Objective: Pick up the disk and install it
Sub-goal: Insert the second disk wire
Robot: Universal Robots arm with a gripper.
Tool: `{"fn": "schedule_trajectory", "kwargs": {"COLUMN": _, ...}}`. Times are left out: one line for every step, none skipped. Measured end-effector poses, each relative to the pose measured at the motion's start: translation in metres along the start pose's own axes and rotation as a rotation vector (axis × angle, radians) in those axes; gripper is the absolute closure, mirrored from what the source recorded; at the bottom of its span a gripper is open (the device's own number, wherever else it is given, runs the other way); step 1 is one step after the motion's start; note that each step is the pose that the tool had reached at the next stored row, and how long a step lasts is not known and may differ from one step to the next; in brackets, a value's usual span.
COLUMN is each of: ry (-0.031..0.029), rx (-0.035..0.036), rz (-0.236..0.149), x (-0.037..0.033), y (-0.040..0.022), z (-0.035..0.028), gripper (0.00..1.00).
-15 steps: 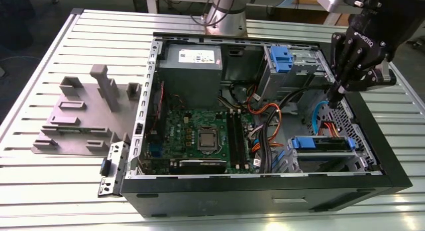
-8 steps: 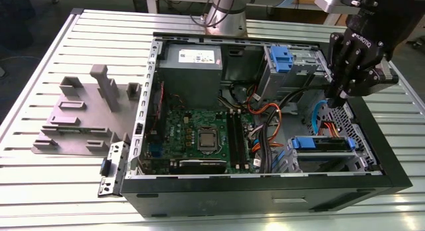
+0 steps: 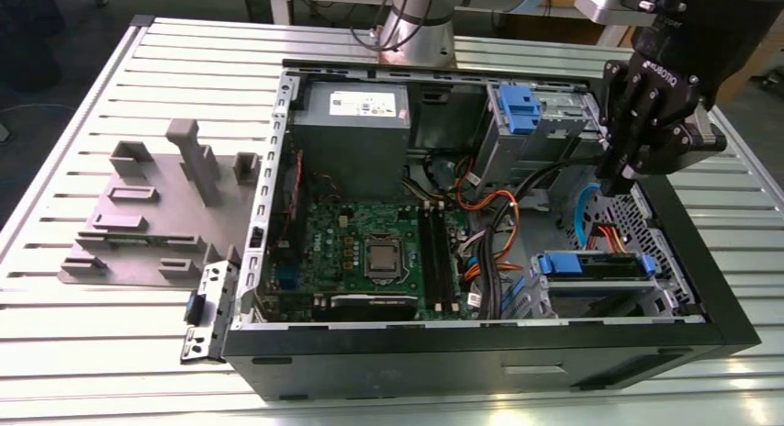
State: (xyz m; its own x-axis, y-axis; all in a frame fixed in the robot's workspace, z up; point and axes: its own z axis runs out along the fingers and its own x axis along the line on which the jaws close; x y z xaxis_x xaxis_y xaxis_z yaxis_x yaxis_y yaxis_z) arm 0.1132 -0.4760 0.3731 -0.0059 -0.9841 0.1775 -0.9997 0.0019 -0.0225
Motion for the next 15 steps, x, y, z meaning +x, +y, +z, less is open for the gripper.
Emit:
{"fn": "schedule_trajectory", "kwargs": {"ry": -0.0001, "rx": 0.0, "rz": 0.0, "x": 0.0, "y": 0.0, "z": 0.0, "gripper": 0.7}}
{"fn": "schedule_trajectory", "kwargs": {"ry": 0.0, "rx": 0.0, "rz": 0.0, "x": -0.0001, "y": 0.0, "z": 0.0, "gripper": 0.7}}
{"fn": "schedule_trajectory", "kwargs": {"ry": 0.0, "rx": 0.0, "rz": 0.0, "x": -0.0001, "y": 0.0, "z": -0.0002, "gripper": 0.7}}
{"fn": "schedule_trajectory", "kwargs": {"ry": 0.0001, "rx": 0.0, "rz": 0.0, "x": -0.0003, "y": 0.0, "z": -0.0004, "gripper": 0.7}}
{"fn": "schedule_trajectory", "kwargs": {"ry": -0.0001, "rx": 0.0, "rz": 0.0, "x": -0.0003, "y": 0.0, "z": -0.0005, "gripper": 0.7}}
{"fn": "schedule_trajectory", "kwargs": {"ry": 0.0, "rx": 0.0, "rz": 0.0, "x": -0.0002, "y": 0.0, "z": -0.0009, "gripper": 0.7}}
{"fn": "schedule_trajectory", "kwargs": {"ry": -0.0001, "rx": 0.0, "rz": 0.0, "x": -0.0002, "y": 0.0, "z": -0.0013, "gripper": 0.7}}
{"fn": "schedule_trajectory", "kwargs": {"ry": 0.0, "rx": 0.0, "rz": 0.0, "x": -0.0002, "y": 0.0, "z": -0.0017, "gripper": 0.7}}
{"fn": "schedule_trajectory", "kwargs": {"ry": -0.0001, "rx": 0.0, "rz": 0.0, "x": -0.0002, "y": 0.0, "z": -0.0019, "gripper": 0.7}}
{"fn": "schedule_trajectory", "kwargs": {"ry": -0.0001, "rx": 0.0, "rz": 0.0, "x": -0.0004, "y": 0.0, "z": -0.002, "gripper": 0.7}}
{"fn": "schedule_trajectory", "kwargs": {"ry": 0.0, "rx": 0.0, "rz": 0.0, "x": -0.0007, "y": 0.0, "z": -0.0021, "gripper": 0.7}}
{"fn": "schedule_trajectory", "kwargs": {"ry": 0.0001, "rx": 0.0, "rz": 0.0, "x": -0.0011, "y": 0.0, "z": -0.0022, "gripper": 0.7}}
{"fn": "schedule_trajectory", "kwargs": {"ry": 0.0, "rx": 0.0, "rz": 0.0, "x": -0.0015, "y": 0.0, "z": -0.0023, "gripper": 0.7}}
{"fn": "schedule_trajectory", "kwargs": {"ry": 0.0001, "rx": 0.0, "rz": 0.0, "x": -0.0017, "y": 0.0, "z": -0.0026, "gripper": 0.7}}
{"fn": "schedule_trajectory", "kwargs": {"ry": 0.0001, "rx": 0.0, "rz": 0.0, "x": -0.0016, "y": 0.0, "z": -0.003, "gripper": 0.7}}
